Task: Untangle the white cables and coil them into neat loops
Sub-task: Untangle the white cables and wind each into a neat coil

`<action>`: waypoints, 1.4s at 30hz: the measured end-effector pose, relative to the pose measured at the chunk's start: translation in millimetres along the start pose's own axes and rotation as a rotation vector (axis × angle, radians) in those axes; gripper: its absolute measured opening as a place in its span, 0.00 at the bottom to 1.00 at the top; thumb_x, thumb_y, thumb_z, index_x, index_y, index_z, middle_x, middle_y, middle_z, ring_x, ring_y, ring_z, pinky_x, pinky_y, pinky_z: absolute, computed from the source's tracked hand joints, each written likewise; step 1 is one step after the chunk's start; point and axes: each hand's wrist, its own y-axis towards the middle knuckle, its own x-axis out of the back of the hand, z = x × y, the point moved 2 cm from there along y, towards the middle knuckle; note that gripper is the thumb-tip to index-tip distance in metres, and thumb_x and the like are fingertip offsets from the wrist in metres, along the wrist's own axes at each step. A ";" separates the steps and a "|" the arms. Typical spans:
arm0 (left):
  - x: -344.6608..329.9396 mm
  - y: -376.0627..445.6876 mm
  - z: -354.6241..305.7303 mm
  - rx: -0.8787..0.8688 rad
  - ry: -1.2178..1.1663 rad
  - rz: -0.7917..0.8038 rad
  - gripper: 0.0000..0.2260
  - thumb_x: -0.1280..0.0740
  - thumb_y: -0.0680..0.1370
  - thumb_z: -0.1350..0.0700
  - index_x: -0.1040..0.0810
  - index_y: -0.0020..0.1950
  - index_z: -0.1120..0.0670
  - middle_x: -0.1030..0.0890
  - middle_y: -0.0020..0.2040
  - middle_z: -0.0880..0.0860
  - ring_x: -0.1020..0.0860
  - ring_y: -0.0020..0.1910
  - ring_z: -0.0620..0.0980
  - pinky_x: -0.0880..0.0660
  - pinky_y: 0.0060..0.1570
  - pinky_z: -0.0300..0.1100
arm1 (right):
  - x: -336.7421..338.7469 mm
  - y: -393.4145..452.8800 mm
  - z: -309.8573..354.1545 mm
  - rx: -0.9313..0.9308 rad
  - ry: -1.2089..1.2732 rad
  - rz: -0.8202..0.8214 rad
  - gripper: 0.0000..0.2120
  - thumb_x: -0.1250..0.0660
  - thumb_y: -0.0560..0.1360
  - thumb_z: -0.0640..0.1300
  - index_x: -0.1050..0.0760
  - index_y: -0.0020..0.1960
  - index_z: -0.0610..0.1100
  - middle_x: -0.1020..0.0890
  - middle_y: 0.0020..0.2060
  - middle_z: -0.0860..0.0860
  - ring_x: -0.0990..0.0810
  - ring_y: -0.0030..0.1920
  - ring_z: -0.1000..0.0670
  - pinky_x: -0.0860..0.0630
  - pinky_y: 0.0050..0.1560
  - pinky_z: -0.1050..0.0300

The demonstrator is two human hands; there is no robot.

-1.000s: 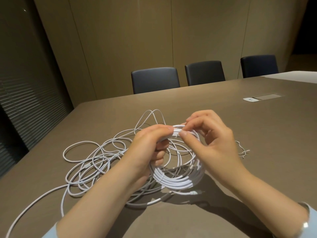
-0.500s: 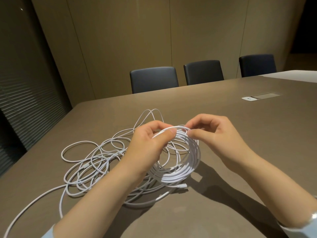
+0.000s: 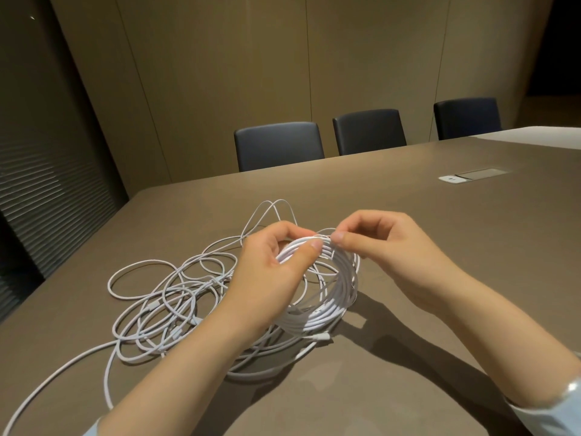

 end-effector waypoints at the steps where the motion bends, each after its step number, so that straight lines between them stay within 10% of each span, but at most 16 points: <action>1: 0.1 -0.1 -0.6 0.003 0.007 0.013 0.03 0.31 0.77 0.61 0.19 0.47 0.61 0.22 0.30 0.43 0.28 0.25 0.36 0.35 0.28 0.26 | -0.3 -0.3 0.2 -0.021 0.009 0.022 0.07 0.31 0.75 0.40 0.18 0.39 0.47 0.17 0.36 0.51 0.21 0.39 0.57 0.26 0.41 0.67; 7: -2.5 -2.1 -2.9 -0.006 0.062 0.125 0.03 0.30 0.77 0.62 0.19 0.47 0.61 0.17 0.42 0.59 0.23 0.38 0.49 0.27 0.39 0.43 | 0.1 -0.1 -1.2 -0.179 0.043 0.195 0.03 0.29 0.72 0.44 0.19 0.39 0.47 0.20 0.34 0.53 0.26 0.35 0.58 0.33 0.42 0.55; 15: -2.3 -5.6 -7.3 -0.057 0.271 0.263 0.02 0.30 0.77 0.58 0.18 0.45 0.54 0.21 0.33 0.43 0.27 0.29 0.38 0.34 0.33 0.31 | 6.7 0.1 -4.0 -0.385 0.231 0.347 0.05 0.32 0.68 0.43 0.21 0.33 0.44 0.25 0.31 0.50 0.28 0.34 0.55 0.32 0.39 0.57; 23: 4.6 1.5 -3.1 0.099 0.200 0.203 0.09 0.30 0.76 0.53 0.20 0.44 0.59 0.26 0.32 0.64 0.31 0.28 0.47 0.36 0.29 0.37 | -0.1 -0.8 -3.6 0.095 -0.060 0.008 0.02 0.29 0.74 0.40 0.18 0.44 0.46 0.16 0.39 0.48 0.19 0.40 0.49 0.22 0.44 0.55; 28: 7.7 5.2 -0.6 0.388 -0.091 0.137 0.11 0.34 0.78 0.59 0.26 0.36 0.55 0.37 0.24 0.47 0.44 0.21 0.43 0.47 0.20 0.32 | -12.3 -9.5 0.1 0.435 -0.362 -0.080 0.09 0.29 0.73 0.38 0.17 0.52 0.45 0.17 0.45 0.55 0.18 0.49 0.52 0.23 0.50 0.59; 42: 0.3 0.6 -3.6 0.526 -0.227 0.134 0.19 0.37 0.80 0.58 0.26 0.28 0.53 0.41 0.26 0.48 0.46 0.21 0.43 0.50 0.22 0.32 | -24.1 -14.5 -7.0 0.775 -0.684 -0.239 0.08 0.26 0.73 0.44 0.19 0.46 0.39 0.20 0.44 0.46 0.20 0.44 0.49 0.23 0.45 0.58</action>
